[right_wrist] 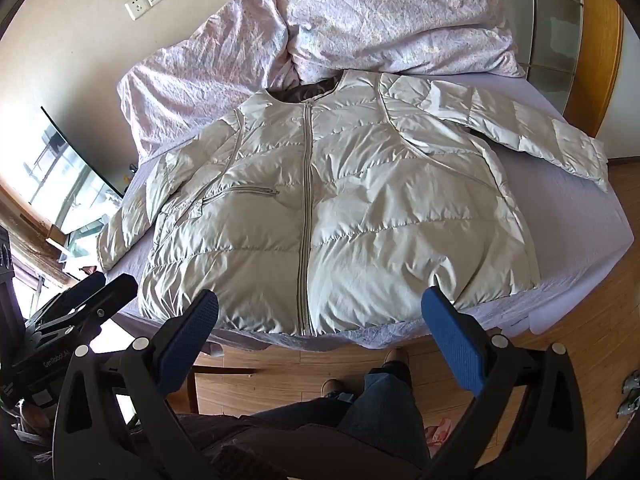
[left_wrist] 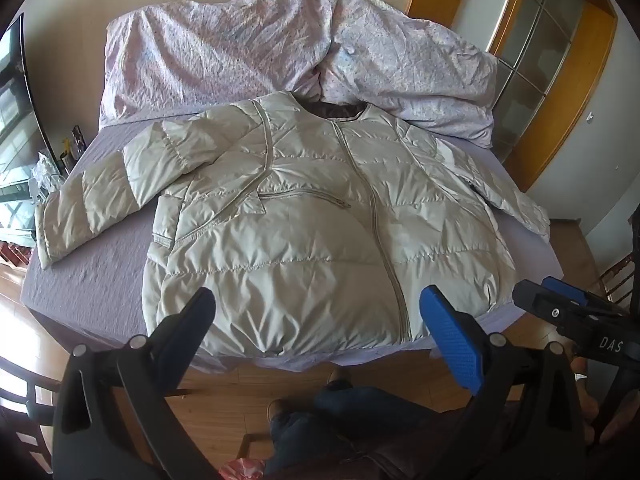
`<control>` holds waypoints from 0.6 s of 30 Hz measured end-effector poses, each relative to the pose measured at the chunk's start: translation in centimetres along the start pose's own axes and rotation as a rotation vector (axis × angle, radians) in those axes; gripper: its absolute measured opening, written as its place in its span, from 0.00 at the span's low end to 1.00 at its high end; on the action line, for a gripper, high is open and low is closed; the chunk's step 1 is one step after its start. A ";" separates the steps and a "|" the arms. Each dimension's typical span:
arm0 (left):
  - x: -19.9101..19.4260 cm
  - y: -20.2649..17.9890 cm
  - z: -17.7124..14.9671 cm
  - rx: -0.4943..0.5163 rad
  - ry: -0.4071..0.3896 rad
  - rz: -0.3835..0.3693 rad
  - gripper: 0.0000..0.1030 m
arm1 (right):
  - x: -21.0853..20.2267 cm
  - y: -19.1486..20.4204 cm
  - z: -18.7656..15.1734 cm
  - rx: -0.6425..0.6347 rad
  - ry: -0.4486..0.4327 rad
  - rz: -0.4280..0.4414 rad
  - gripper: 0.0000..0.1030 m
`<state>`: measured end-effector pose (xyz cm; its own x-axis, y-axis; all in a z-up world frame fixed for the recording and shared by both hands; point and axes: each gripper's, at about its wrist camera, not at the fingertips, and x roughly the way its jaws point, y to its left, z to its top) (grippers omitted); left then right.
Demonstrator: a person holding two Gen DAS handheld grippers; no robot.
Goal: Fold large clothes
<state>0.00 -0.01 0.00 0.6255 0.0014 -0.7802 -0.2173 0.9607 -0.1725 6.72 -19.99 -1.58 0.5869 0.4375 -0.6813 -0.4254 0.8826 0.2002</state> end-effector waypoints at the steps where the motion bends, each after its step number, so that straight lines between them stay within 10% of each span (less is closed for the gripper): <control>1: 0.0 0.0 0.0 0.001 -0.001 0.001 0.98 | 0.0 0.0 0.0 0.000 0.000 0.000 0.99; 18: 0.0 0.0 0.0 0.001 -0.001 0.001 0.98 | 0.0 0.0 0.2 0.002 -0.002 -0.001 0.99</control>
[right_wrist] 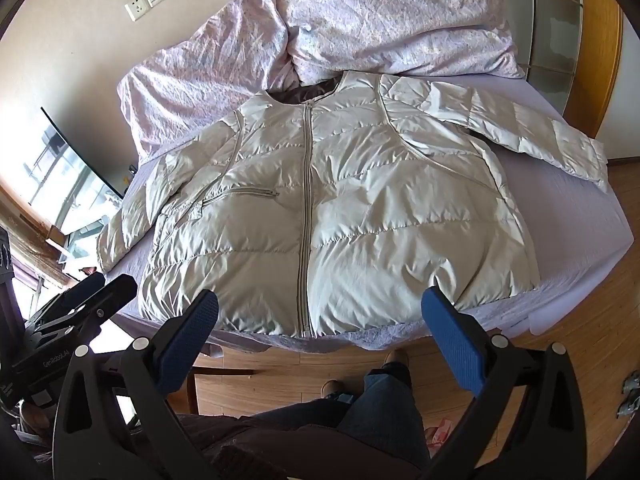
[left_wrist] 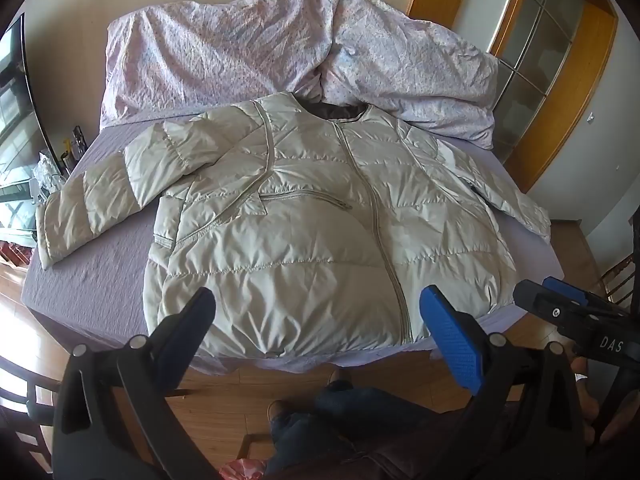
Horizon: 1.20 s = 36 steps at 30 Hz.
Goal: Fold large clothes
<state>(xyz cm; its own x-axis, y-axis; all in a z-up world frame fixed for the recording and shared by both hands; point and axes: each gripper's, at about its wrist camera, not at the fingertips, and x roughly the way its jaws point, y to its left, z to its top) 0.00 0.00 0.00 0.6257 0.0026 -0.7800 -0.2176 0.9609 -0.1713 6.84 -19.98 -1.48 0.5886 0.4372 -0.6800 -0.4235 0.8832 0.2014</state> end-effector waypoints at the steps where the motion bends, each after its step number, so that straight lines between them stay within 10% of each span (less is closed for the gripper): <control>1: 0.0 0.0 0.0 0.000 0.000 0.000 0.98 | 0.0 0.1 -0.1 -0.004 0.000 0.000 0.99; 36: 0.0 0.0 0.0 0.001 0.000 0.000 0.98 | 0.1 -0.1 0.2 -0.002 0.000 0.000 0.99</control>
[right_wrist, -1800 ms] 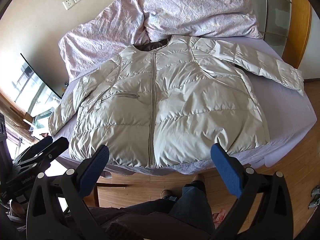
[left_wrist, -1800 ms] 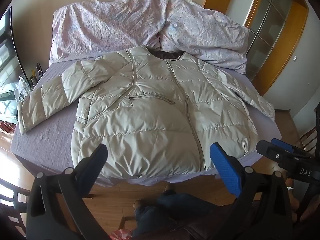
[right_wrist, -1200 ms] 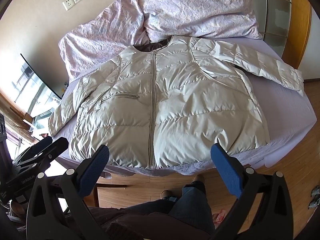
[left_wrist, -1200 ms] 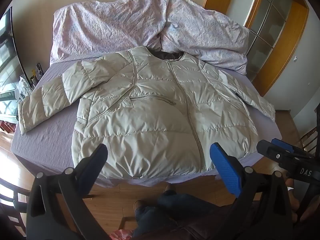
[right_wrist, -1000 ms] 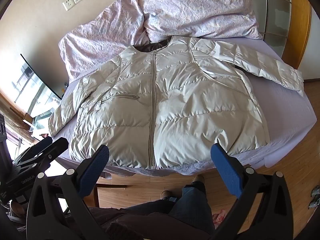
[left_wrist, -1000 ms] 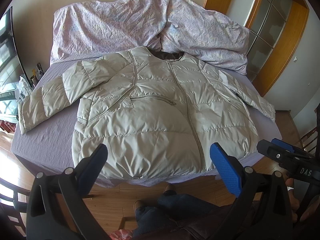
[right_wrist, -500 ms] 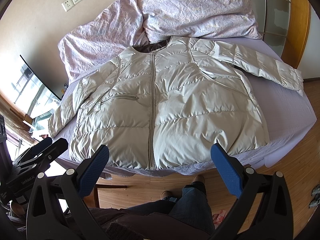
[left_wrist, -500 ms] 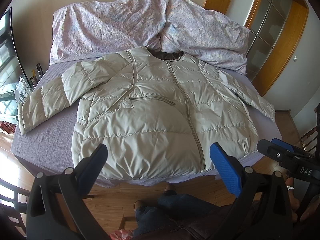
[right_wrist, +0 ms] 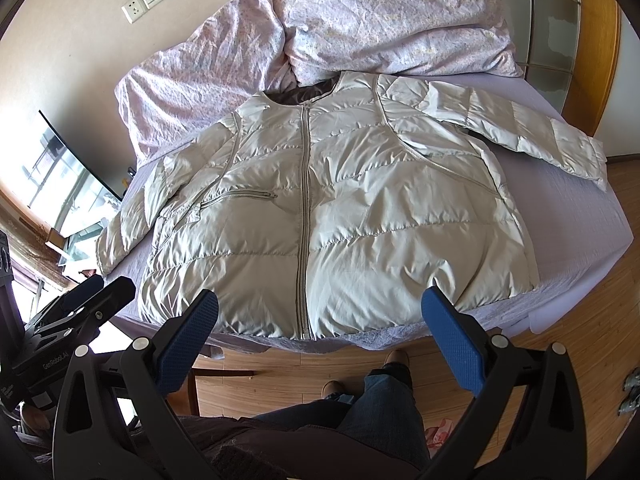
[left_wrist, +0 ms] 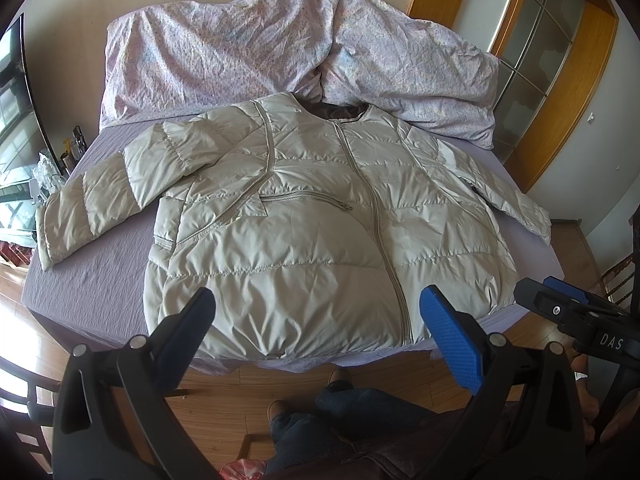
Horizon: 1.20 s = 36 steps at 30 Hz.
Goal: Fold large clothes
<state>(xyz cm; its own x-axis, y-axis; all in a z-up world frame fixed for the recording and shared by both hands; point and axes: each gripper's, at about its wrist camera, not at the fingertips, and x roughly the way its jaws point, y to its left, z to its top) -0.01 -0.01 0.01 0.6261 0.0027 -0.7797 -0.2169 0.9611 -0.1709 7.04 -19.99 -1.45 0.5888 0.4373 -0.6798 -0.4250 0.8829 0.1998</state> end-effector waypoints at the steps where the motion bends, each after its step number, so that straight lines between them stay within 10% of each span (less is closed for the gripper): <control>1: 0.0 0.0 0.0 0.000 0.000 0.000 0.98 | 0.0 0.0 0.0 0.000 0.000 0.000 0.99; 36: 0.1 0.0 0.0 0.000 0.010 -0.001 0.98 | 1.3 -0.1 0.6 0.011 0.013 0.002 0.99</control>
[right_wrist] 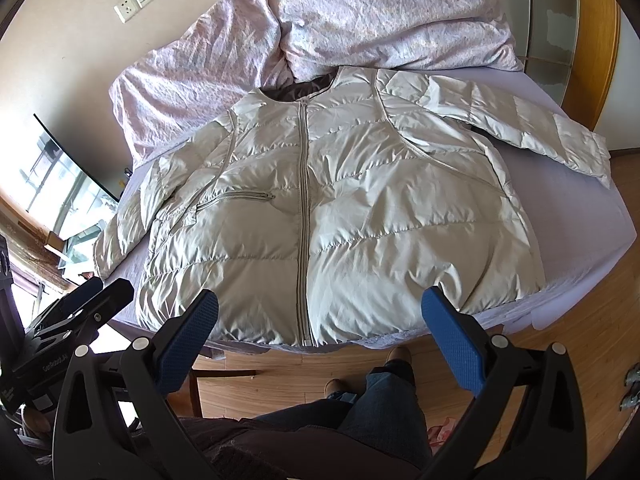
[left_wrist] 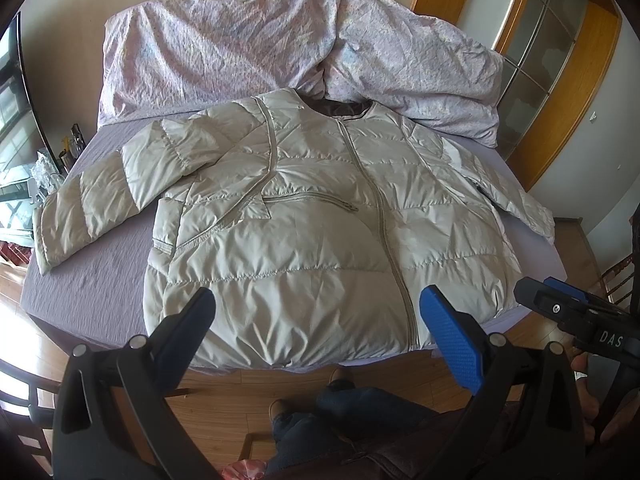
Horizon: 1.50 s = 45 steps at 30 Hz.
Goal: Fold large clothes
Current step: 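Grasp the cuff of the jacket sleeve with the right gripper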
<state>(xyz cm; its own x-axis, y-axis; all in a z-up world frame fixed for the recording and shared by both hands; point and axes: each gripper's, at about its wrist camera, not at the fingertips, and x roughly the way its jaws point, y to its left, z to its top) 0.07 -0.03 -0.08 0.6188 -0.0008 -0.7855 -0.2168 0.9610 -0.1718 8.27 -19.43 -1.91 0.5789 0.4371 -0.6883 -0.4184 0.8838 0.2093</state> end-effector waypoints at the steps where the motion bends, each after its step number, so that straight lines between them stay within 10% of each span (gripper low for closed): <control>1: 0.5 0.4 0.3 -0.001 0.003 0.000 0.98 | 0.2 -0.1 0.1 0.003 0.002 0.001 0.99; 18: 6.3 0.8 5.9 0.019 0.023 0.166 0.98 | 6.4 -9.6 6.8 0.228 0.066 -0.114 0.89; 37: 11.8 1.4 9.9 -0.086 0.136 0.222 0.98 | 9.3 -38.3 15.6 0.648 0.051 -0.542 0.74; 45: 12.5 0.5 10.3 -0.080 0.155 0.206 0.98 | 9.7 -45.3 15.9 0.789 0.068 -0.524 0.67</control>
<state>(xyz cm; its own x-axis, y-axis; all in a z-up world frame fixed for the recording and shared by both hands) 15.54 3.26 -3.87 0.4338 0.1438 -0.8895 -0.3889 0.9204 -0.0409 43.98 -52.55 -7.04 0.5062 -0.0358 -0.8617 0.4908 0.8336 0.2537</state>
